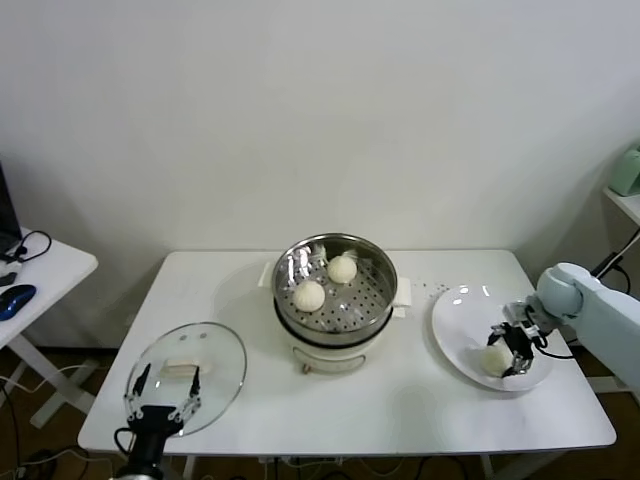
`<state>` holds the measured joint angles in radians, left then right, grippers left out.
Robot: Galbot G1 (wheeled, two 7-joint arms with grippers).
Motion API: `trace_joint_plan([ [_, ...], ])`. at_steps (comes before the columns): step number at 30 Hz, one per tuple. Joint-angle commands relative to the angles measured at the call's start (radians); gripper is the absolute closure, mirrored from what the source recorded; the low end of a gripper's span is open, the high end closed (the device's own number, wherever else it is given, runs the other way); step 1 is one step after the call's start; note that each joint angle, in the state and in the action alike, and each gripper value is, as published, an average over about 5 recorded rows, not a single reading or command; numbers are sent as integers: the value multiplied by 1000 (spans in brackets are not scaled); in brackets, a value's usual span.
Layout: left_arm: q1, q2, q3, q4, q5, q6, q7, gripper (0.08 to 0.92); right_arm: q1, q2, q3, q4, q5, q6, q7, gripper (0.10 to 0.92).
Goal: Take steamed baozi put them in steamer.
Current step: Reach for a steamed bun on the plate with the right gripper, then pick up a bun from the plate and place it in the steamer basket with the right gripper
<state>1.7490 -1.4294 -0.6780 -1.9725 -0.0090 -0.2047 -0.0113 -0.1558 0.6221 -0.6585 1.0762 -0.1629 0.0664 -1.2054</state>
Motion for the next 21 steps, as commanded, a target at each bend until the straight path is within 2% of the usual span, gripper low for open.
trace_joint_plan([
  [1,-1,-1,2,1,1,-1,0,177,9,-2,1,1,9,0,1,312],
  [9,-11,4,11,-2,2,5,2,177,187,-37,-94,64,90,7,-23,313],
  [15,-19,10,19,-1,2,9,2,177,512,-53,-335,153,192,55,-65,313],
  [21,-23,12,29,0,-1,15,-1,177,830,9,-535,302,244,121,-100,313],
])
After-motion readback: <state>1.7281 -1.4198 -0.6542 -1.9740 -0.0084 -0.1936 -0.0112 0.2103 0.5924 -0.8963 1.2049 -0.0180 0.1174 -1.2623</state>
